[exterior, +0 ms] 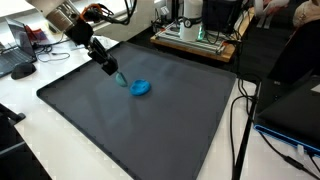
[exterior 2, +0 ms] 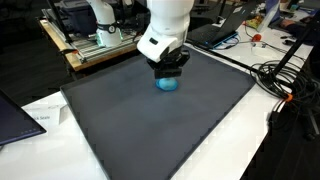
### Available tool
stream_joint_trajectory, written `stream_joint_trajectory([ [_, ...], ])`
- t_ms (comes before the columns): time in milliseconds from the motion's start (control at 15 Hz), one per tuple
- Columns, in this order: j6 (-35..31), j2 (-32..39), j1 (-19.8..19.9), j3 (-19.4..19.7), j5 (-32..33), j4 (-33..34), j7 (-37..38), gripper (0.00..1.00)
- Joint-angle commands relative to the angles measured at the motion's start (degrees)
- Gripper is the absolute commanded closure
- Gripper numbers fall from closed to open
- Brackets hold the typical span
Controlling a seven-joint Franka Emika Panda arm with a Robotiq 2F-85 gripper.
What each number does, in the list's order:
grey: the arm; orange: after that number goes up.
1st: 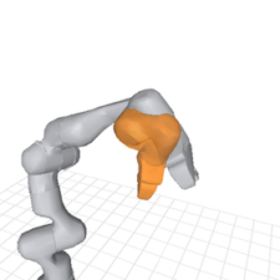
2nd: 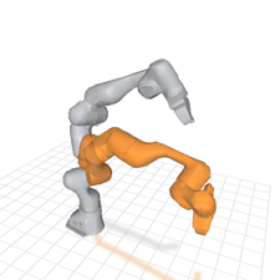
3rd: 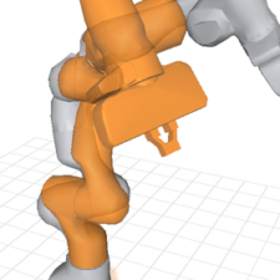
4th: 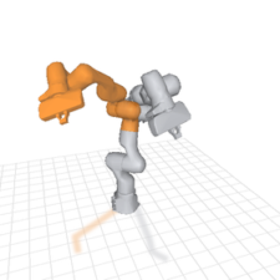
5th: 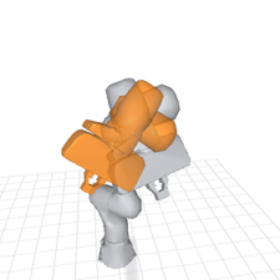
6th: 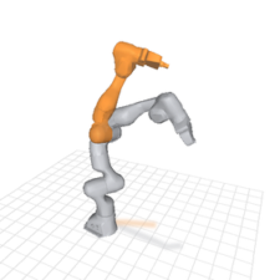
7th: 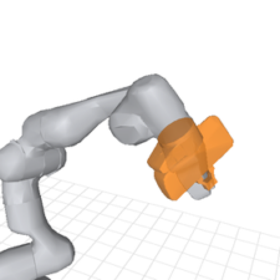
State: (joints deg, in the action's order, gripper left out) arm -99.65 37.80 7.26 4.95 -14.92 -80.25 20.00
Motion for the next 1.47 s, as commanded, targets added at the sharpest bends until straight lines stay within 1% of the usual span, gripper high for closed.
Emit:
stream_joint_trajectory([
  [0, 1.9, -0.8, -4.8, 1.8, 6.4, 1.6, 6.1, 0.78],
  [267, -0.1, -5.1, -9.9, 1.9, 12.4, -4.0, 8.9, 0.78],
  [400, -2.0, -8.4, -12.4, 1.8, 15.7, -8.1, 10.5, 0.78],
  [600, -6.5, -15.8, -16.0, 1.1, 21.1, -16.5, 12.0, 0.78],
  [733, -9.6, -21.1, -18.4, 0.6, 25.4, -21.7, 14.5, 0.78],
  [867, -12.8, -26.9, -19.8, -0.7, 29.2, -26.9, 15.8, 0.78],
  [1000, -15.7, -33.2, -20.1, -2.7, 31.5, -32.2, 15.9, 0.78],
  [1067, -16.3, -35.7, -20.2, -3.7, 32.8, -34.0, 17.7, 0.78],
  [1200, -18.6, -41.2, -19.2, -6.2, 32.6, -37.7, 14.6, 0.78],
  [1400, -23.7, -47.7, -17.9, -8.8, 29.8, -42.1, 8.7, 0.78],
])
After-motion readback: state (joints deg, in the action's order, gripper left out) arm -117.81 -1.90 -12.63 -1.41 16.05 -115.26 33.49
